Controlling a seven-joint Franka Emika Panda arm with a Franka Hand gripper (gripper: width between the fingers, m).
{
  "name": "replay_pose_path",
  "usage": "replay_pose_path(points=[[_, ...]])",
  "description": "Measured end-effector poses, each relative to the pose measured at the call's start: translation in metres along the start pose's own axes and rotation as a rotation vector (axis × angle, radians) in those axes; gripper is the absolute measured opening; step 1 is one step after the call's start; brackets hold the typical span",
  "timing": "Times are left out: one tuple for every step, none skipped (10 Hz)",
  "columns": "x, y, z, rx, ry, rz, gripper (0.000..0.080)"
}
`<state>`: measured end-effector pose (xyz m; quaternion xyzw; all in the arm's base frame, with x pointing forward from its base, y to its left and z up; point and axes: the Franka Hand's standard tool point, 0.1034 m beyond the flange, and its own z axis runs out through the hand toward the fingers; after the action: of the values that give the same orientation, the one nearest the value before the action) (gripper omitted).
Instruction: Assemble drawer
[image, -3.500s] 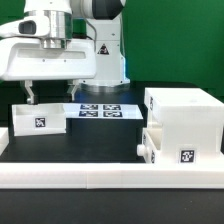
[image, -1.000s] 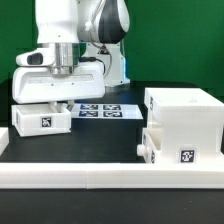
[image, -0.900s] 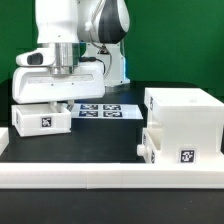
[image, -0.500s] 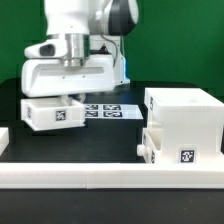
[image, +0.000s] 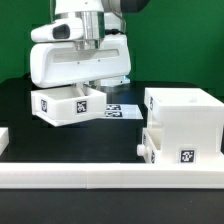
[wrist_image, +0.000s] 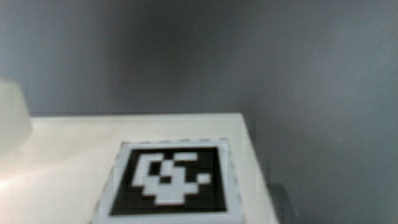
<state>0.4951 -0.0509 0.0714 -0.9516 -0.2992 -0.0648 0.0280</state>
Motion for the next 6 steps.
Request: replay_pose_path(points=[[-0.0009,0.0002,0.0014,-0.001,0.001,-0.02,0.0042],[-0.0017,-0.0005,0.002,0.001,0.0,-0.018,0.0042],[-0.0017,-0.0004,0.0022,0.001,0.0,-0.019,0.0042],[-0.0024,-0.0002,0.0027,0.0,-0.004,-0.117,0.0042],[-0.003,-0.0001,0.0032,0.0,-0.005,-0.179,0.0042],[-0.0032,-0.0002,0.0039,0.002,-0.006,-0.216,0.0042]])
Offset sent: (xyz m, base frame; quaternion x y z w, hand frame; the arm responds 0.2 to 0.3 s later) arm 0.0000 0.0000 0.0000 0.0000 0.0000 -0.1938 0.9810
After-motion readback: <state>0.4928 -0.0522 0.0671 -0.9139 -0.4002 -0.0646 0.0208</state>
